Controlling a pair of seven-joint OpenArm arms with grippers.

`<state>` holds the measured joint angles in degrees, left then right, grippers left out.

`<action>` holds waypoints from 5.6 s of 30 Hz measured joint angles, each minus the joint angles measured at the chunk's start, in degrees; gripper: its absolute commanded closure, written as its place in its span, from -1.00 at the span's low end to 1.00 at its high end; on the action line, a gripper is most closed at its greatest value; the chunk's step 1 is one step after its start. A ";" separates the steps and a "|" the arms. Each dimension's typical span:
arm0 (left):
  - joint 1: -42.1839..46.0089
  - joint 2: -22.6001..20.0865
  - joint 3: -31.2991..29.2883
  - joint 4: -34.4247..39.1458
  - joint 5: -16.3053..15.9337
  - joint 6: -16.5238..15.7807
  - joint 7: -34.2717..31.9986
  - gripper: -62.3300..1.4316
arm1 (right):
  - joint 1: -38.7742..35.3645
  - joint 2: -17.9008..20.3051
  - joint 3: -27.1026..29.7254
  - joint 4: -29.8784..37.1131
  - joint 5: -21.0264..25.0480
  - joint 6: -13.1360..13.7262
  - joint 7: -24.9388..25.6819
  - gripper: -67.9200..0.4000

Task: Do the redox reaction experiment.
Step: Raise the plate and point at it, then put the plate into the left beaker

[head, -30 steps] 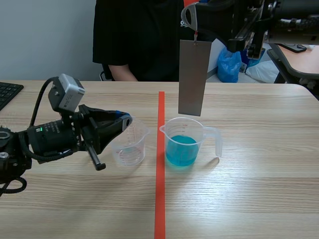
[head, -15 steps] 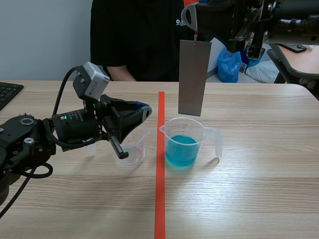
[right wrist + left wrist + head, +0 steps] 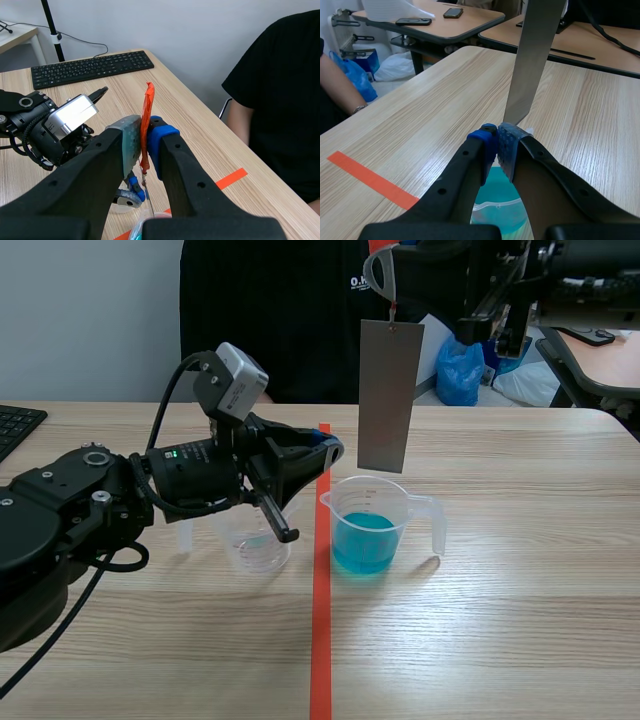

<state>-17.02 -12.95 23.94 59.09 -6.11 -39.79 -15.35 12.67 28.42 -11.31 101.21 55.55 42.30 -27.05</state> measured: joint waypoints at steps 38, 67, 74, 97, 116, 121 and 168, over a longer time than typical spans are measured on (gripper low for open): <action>0.02 -0.04 -0.02 -0.50 0.00 0.00 -0.09 0.83 | 0.00 0.00 0.00 0.00 0.00 0.00 0.00 0.94; 0.02 -2.05 0.00 -0.50 0.00 0.28 -0.74 0.83 | 0.00 0.00 0.00 0.00 0.00 0.00 -0.02 0.94; 0.04 -8.11 0.00 -0.50 -1.38 1.62 -0.72 0.83 | 0.00 0.00 0.00 0.00 0.00 0.00 -0.02 0.94; 44.30 -28.28 -32.48 -0.50 -3.93 7.93 -22.58 0.83 | 0.00 0.00 0.00 0.00 0.00 0.00 -0.02 0.94; 73.68 -15.56 -43.76 -0.55 13.81 34.56 -46.25 0.83 | 0.02 -0.09 0.00 0.00 -0.20 0.00 0.00 0.94; 77.07 -12.07 -43.76 -0.55 17.88 38.77 -50.27 0.83 | 0.09 -1.62 0.00 0.00 -0.68 0.00 -0.04 0.94; 80.81 -10.43 -43.76 2.19 24.48 39.17 -50.90 0.83 | 7.39 -24.30 -13.53 -5.33 -20.31 0.07 -0.17 0.94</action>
<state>63.79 -23.38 -19.81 61.28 18.37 -0.62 -66.26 20.05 4.12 -24.84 95.88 35.24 42.37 -27.22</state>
